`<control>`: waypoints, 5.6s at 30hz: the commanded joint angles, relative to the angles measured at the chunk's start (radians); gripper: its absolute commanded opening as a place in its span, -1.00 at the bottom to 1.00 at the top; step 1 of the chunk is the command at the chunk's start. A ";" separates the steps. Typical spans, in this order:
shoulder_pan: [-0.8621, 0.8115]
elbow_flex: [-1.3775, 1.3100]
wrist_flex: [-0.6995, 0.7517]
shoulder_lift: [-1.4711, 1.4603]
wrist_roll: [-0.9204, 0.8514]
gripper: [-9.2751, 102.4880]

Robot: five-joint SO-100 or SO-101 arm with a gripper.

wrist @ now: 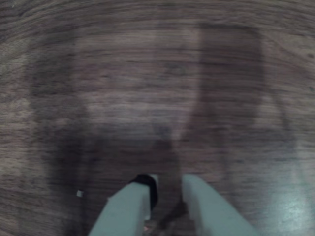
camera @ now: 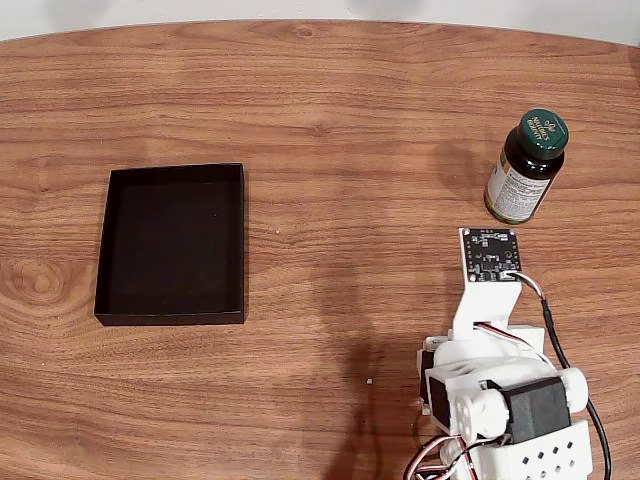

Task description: Pick up the pill bottle and place it in the black box.

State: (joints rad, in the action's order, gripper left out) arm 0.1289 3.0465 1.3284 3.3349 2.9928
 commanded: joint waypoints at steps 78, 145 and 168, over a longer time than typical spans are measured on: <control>-0.380 -0.017 -0.798 -0.307 0.106 -0.25; -0.472 -0.397 -2.161 -1.661 0.017 -0.12; -0.460 -0.557 -2.266 -1.904 0.005 -0.13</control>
State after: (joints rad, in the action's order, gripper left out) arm -0.3436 2.5510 -0.9035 1.4235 3.0127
